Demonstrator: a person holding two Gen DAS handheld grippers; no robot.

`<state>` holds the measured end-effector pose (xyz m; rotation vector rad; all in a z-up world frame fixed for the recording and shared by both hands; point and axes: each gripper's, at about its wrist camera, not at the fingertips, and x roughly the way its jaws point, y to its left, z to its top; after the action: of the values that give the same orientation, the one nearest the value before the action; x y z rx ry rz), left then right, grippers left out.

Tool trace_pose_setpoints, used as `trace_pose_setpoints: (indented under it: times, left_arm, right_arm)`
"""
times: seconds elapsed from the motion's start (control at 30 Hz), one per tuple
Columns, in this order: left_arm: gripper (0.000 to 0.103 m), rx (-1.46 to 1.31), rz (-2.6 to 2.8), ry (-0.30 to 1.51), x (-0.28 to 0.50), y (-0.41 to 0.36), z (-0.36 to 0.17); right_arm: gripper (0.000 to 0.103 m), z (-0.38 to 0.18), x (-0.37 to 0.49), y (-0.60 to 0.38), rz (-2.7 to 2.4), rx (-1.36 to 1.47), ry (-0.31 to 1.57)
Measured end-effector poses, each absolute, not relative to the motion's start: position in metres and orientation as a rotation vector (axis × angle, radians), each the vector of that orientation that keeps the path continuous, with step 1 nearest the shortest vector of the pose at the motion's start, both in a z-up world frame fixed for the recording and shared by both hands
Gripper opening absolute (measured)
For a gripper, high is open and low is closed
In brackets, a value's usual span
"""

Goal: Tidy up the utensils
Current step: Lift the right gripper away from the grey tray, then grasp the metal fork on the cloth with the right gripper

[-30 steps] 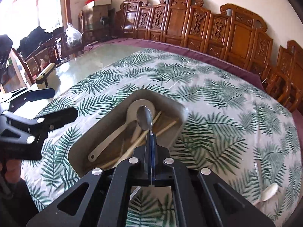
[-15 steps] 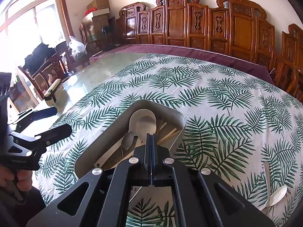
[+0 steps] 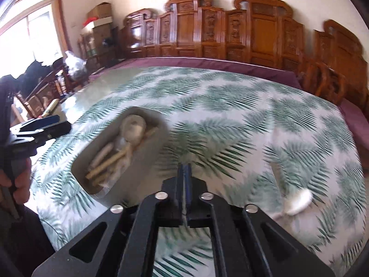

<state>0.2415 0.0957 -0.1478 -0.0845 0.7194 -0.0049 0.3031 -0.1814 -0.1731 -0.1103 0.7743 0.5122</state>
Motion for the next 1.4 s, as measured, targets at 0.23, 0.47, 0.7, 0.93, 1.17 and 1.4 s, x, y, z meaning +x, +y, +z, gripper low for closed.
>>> trace_pose_setpoints:
  times: [0.23, 0.47, 0.7, 0.93, 1.17, 1.4]
  left_arm:
    - [0.095, -0.022, -0.09, 0.718, 0.243, 0.045, -0.149]
    - [0.095, 0.011, -0.19, 0.721, 0.241, 0.002, -0.153]
    - [0.095, 0.081, -0.251, 0.757, 0.245, -0.045, -0.169]
    - [0.095, 0.124, -0.282, 0.8, 0.247, -0.073, -0.188]
    - [0.095, 0.154, -0.29, 0.823, 0.247, -0.084, -0.199]
    - [0.095, 0.161, -0.275, 0.846, 0.256, -0.093, -0.203]
  right_arm:
    - [0.05, -0.197, 0.301, -0.258, 0.349, -0.08, 0.796]
    - [0.05, -0.23, 0.316, -0.297, 0.299, -0.037, 0.883]
    - [0.05, -0.251, 0.327, -0.285, 0.328, -0.124, 0.921]
    - [0.038, -0.266, 0.344, -0.268, 0.302, -0.186, 0.963]
    - [0.021, -0.266, 0.351, -0.268, 0.304, -0.174, 0.977]
    - [0.01, -0.261, 0.35, -0.276, 0.333, -0.121, 0.985]
